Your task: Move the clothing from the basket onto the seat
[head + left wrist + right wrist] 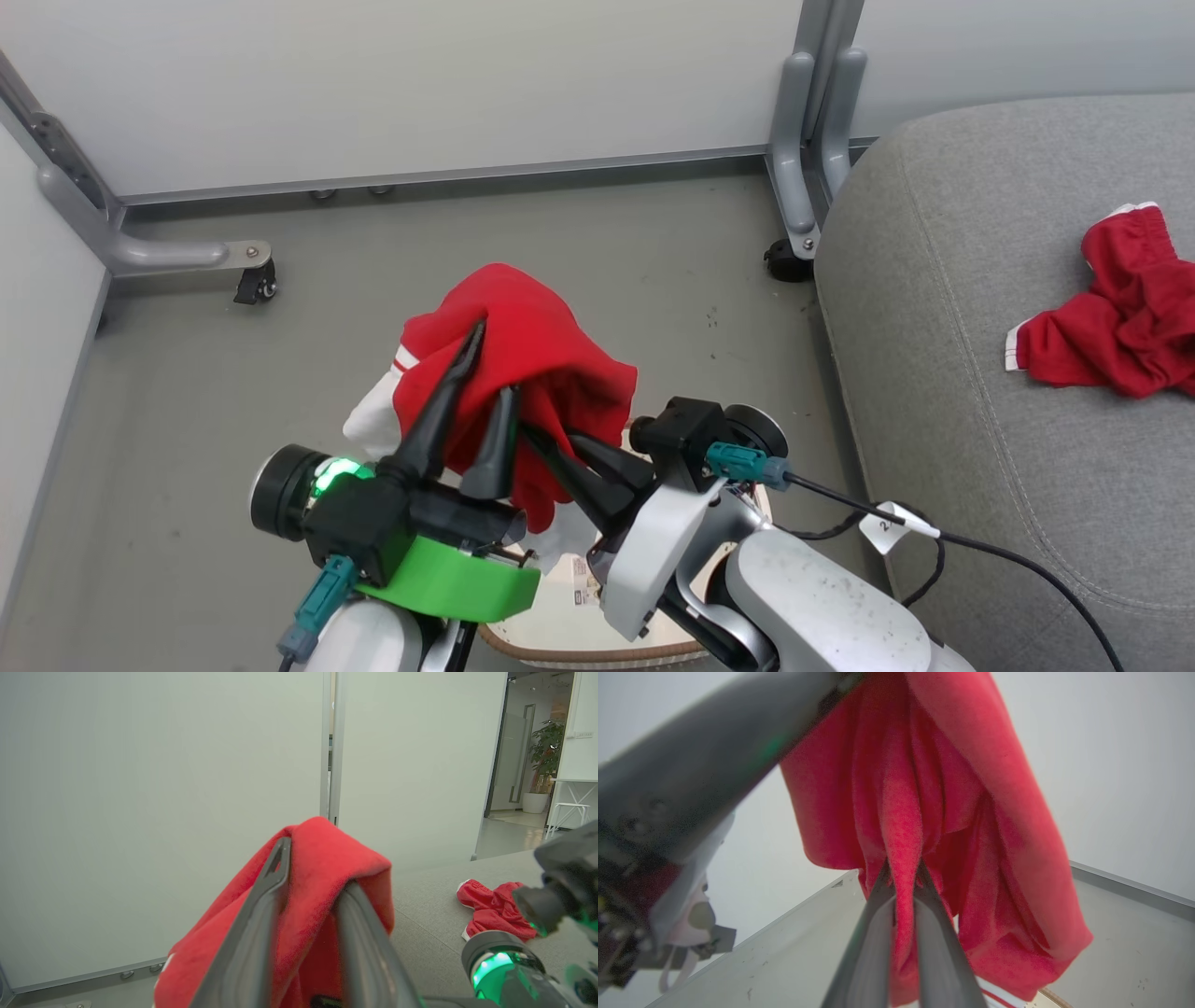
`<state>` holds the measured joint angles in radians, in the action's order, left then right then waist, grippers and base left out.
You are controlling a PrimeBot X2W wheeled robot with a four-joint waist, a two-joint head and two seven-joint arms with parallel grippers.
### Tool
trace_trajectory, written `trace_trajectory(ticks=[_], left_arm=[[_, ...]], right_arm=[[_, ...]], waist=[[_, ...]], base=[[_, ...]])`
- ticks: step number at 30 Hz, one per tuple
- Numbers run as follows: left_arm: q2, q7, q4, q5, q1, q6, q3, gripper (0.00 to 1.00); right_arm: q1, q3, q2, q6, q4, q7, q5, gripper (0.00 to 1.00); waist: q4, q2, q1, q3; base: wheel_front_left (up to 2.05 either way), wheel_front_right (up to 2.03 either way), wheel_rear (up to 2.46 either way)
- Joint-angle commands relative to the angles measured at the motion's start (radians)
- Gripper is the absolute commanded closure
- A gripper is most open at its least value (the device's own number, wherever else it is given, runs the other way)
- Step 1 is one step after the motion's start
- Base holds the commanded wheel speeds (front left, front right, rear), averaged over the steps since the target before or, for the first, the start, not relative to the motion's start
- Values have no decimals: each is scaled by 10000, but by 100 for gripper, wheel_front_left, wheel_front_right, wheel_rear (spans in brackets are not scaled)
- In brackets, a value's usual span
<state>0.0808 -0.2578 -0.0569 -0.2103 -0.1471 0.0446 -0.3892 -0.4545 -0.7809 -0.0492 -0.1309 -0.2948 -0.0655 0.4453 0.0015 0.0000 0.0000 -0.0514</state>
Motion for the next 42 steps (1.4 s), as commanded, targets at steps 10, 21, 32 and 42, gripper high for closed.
trace_trajectory(ticks=[10, 21, 32, 42], left_arm=[[618, 405, -61, 86, 414, 193, -206, 0], [1677, 1273, -169, -110, 1075, 605, -829, 0], [2044, 1639, -59, -431, 1413, 733, -1361, 0], [2266, 1616, -7, -408, 1359, 551, -1251, 0]], right_arm=[[-279, 228, -23, 3, -240, -165, -221, 100], [-199, 517, -21, 3, -653, -200, -420, 100], [-126, 782, -23, 3, -882, -265, -544, 100], [-133, 936, -27, 3, -990, -536, -627, 100]], waist=[[88, 0, 0, 59], [251, 0, 0, 72], [337, 0, 0, 91], [-390, 0, 0, -159]], base=[[0, 0, 0], [0, 0, 0], [0, 0, 0], [0, 0, 0]])
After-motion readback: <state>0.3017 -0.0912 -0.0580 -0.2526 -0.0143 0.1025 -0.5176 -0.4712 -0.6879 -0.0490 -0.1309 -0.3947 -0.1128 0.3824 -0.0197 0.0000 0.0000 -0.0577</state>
